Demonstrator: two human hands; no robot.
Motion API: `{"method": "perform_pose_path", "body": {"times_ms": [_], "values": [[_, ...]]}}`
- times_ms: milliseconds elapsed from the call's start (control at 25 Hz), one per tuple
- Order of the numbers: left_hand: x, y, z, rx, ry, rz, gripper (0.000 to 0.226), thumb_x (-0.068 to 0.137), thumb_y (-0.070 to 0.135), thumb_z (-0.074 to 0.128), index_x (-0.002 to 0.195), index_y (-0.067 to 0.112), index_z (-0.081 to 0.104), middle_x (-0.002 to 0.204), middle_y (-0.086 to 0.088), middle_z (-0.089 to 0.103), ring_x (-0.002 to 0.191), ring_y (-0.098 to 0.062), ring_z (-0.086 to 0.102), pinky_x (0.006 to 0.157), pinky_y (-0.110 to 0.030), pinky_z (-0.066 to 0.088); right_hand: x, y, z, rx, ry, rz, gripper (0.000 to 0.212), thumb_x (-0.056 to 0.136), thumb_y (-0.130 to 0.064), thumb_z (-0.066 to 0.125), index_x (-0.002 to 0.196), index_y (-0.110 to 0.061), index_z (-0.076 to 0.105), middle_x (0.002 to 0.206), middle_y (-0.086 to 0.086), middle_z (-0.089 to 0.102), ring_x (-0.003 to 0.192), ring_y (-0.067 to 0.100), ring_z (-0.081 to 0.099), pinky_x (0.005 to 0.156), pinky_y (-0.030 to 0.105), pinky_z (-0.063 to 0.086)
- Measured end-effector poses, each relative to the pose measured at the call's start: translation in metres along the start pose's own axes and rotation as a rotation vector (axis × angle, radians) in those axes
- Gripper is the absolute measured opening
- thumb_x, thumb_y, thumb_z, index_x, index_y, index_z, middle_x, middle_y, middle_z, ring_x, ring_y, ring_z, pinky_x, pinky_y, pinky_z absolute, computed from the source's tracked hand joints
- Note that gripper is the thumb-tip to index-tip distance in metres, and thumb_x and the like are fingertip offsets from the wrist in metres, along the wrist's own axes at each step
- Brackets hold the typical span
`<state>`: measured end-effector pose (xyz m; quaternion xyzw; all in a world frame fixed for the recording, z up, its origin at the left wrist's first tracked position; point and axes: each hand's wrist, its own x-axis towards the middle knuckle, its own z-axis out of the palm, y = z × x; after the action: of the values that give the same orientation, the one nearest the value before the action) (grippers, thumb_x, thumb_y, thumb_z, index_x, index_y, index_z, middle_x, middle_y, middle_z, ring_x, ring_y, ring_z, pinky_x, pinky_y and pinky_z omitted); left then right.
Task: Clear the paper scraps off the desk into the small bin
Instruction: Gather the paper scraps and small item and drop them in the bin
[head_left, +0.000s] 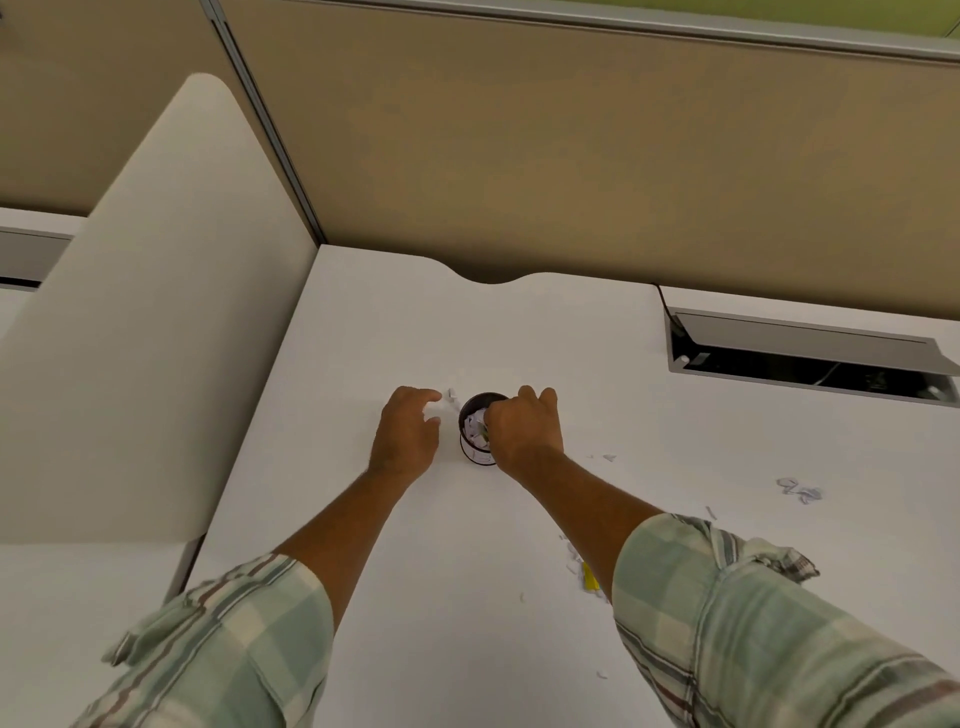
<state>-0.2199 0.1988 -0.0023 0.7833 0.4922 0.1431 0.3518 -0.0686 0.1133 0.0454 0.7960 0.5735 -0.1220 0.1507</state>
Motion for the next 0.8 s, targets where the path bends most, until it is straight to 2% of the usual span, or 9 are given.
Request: {"method": "perform_pose_path", "body": {"times_ms": [120, 200, 280, 360, 440, 520, 600, 680, 800], "values": [[0.013, -0.004, 0.007, 0.192, -0.181, 0.029, 0.051, 0.092, 0.009, 0.067, 0.140, 0.016, 0.054, 0.145, -0.011, 0.048, 0.130, -0.029, 0.050, 0.107, -0.039, 0.048, 0.000, 0.000, -0.001, 0.018, -0.020, 0.002, 0.016, 0.084, -0.018, 0.065, 0.087, -0.026, 0.051, 0.079, -0.004, 0.059, 0.110, 0.022, 0.050, 0.097, 0.044, 0.031], [0.024, -0.002, 0.011, 0.275, -0.264, 0.045, 0.052, 0.094, 0.012, 0.065, 0.143, 0.020, 0.051, 0.151, -0.012, 0.041, 0.136, -0.030, 0.044, 0.108, -0.045, 0.048, -0.003, 0.003, -0.001, 0.032, 0.007, -0.002, 0.015, 0.082, -0.016, 0.066, 0.084, -0.024, 0.053, 0.074, -0.004, 0.055, 0.108, 0.023, 0.049, 0.097, 0.046, 0.030], [0.033, 0.006, 0.015, 0.321, -0.304, 0.086, 0.031, 0.094, 0.015, 0.060, 0.124, 0.017, 0.063, 0.137, -0.013, 0.050, 0.126, -0.032, 0.052, 0.097, -0.046, 0.053, -0.008, 0.009, 0.001, 0.087, 0.084, 0.005, 0.015, 0.081, -0.012, 0.067, 0.087, -0.026, 0.064, 0.072, -0.004, 0.055, 0.101, 0.023, 0.049, 0.092, 0.045, 0.030], [0.036, 0.014, 0.019, 0.420, -0.309, 0.092, 0.008, 0.092, 0.012, 0.056, 0.093, 0.012, 0.064, 0.108, -0.013, 0.059, 0.102, -0.033, 0.063, 0.080, -0.044, 0.058, -0.014, 0.017, 0.003, 0.178, 0.218, 0.037, 0.025, 0.078, -0.005, 0.068, 0.088, -0.027, 0.069, 0.067, -0.006, 0.053, 0.087, 0.022, 0.047, 0.081, 0.041, 0.028], [0.033, 0.013, 0.025, 0.493, -0.305, 0.096, 0.013, 0.094, 0.007, 0.052, 0.091, 0.007, 0.065, 0.099, -0.014, 0.059, 0.094, -0.032, 0.063, 0.077, -0.042, 0.056, -0.018, 0.028, 0.007, 0.267, 0.360, 0.099, 0.032, 0.076, 0.002, 0.064, 0.086, -0.027, 0.070, 0.065, -0.007, 0.056, 0.079, 0.022, 0.047, 0.075, 0.037, 0.026], [0.028, 0.007, 0.029, 0.440, -0.257, 0.088, 0.017, 0.092, 0.003, 0.052, 0.089, 0.002, 0.069, 0.095, -0.019, 0.063, 0.090, -0.034, 0.063, 0.073, -0.039, 0.051, -0.020, 0.042, 0.015, 0.428, 0.415, 0.167, 0.035, 0.086, -0.001, 0.061, 0.103, -0.028, 0.074, 0.085, -0.005, 0.072, 0.087, 0.025, 0.060, 0.078, 0.038, 0.037], [0.022, 0.003, 0.027, 0.339, -0.167, 0.031, 0.018, 0.088, 0.000, 0.057, 0.082, 0.000, 0.074, 0.085, -0.022, 0.069, 0.084, -0.036, 0.065, 0.069, -0.037, 0.044, -0.021, 0.060, 0.026, 0.670, 0.391, 0.241, 0.031, 0.097, -0.007, 0.053, 0.116, -0.021, 0.073, 0.111, 0.003, 0.074, 0.103, 0.027, 0.066, 0.092, 0.043, 0.048], [0.018, 0.002, 0.020, 0.203, -0.058, -0.052, 0.019, 0.090, 0.005, 0.064, 0.076, 0.008, 0.078, 0.074, -0.020, 0.068, 0.077, -0.032, 0.063, 0.072, -0.040, 0.048, -0.023, 0.082, 0.044, 0.824, 0.313, 0.325, 0.031, 0.102, -0.010, 0.048, 0.126, -0.015, 0.067, 0.129, 0.009, 0.067, 0.121, 0.027, 0.061, 0.106, 0.040, 0.047], [0.009, 0.006, 0.006, 0.043, 0.125, -0.061, 0.016, 0.091, 0.014, 0.070, 0.078, 0.008, 0.077, 0.079, -0.013, 0.072, 0.079, -0.027, 0.064, 0.077, -0.035, 0.049, -0.031, 0.112, 0.072, 0.741, 0.048, 0.367, 0.044, 0.105, -0.018, 0.043, 0.148, -0.012, 0.046, 0.155, 0.011, 0.045, 0.143, 0.028, 0.042, 0.120, 0.038, 0.034]]}}
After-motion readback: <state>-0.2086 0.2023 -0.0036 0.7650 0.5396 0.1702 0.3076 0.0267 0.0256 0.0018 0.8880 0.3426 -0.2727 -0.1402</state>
